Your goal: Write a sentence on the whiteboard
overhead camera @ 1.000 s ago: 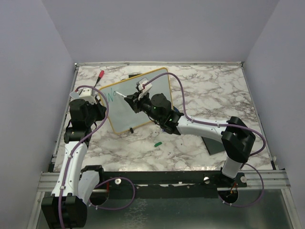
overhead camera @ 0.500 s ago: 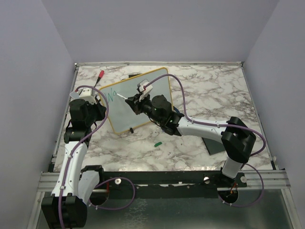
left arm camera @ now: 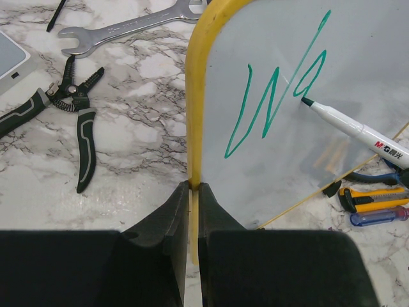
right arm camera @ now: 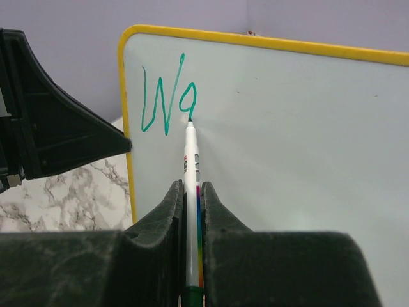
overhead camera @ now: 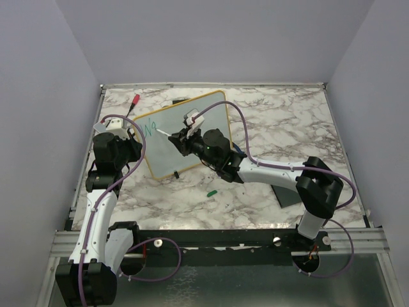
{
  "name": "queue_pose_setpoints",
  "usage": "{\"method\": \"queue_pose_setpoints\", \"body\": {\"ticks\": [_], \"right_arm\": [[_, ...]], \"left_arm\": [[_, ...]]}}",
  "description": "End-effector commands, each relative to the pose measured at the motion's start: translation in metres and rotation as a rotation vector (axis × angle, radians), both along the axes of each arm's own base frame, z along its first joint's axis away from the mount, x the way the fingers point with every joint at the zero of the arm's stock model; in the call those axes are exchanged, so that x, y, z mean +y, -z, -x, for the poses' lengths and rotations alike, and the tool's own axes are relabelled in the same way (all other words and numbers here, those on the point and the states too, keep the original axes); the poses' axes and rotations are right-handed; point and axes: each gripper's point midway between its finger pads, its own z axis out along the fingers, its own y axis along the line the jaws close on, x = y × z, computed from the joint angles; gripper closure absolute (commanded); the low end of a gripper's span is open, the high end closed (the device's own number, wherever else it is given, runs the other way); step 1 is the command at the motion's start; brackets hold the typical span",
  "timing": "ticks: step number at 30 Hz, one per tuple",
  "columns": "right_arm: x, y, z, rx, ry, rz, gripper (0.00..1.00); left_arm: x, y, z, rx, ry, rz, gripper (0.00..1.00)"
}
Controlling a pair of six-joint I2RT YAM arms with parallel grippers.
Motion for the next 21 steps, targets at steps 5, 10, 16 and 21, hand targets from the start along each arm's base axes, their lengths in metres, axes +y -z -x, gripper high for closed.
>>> {"method": "queue_pose_setpoints", "body": {"ticks": [5, 10, 16, 21], "right_arm": [[-0.015, 0.033, -0.001, 0.051, 0.043, 0.091, 0.99], [-0.022, 0.029, -0.003, 0.042, 0.072, 0.088, 0.99], [-0.025, 0.019, -0.006, 0.023, 0.097, 0.065, 0.99], [-0.025, -0.006, -0.008, -0.013, 0.102, 0.013, 0.99]], "left_arm": [[-0.007, -0.009, 0.001, -0.029, 0.032, 0.016, 0.9], [-0.007, -0.009, 0.001, -0.029, 0.032, 0.015, 0.91], [-0.007, -0.009, 0.001, -0.03, 0.032, 0.017, 0.91], [-0.007, -0.01, 0.001, -0.031, 0.032, 0.016, 0.9]]}}
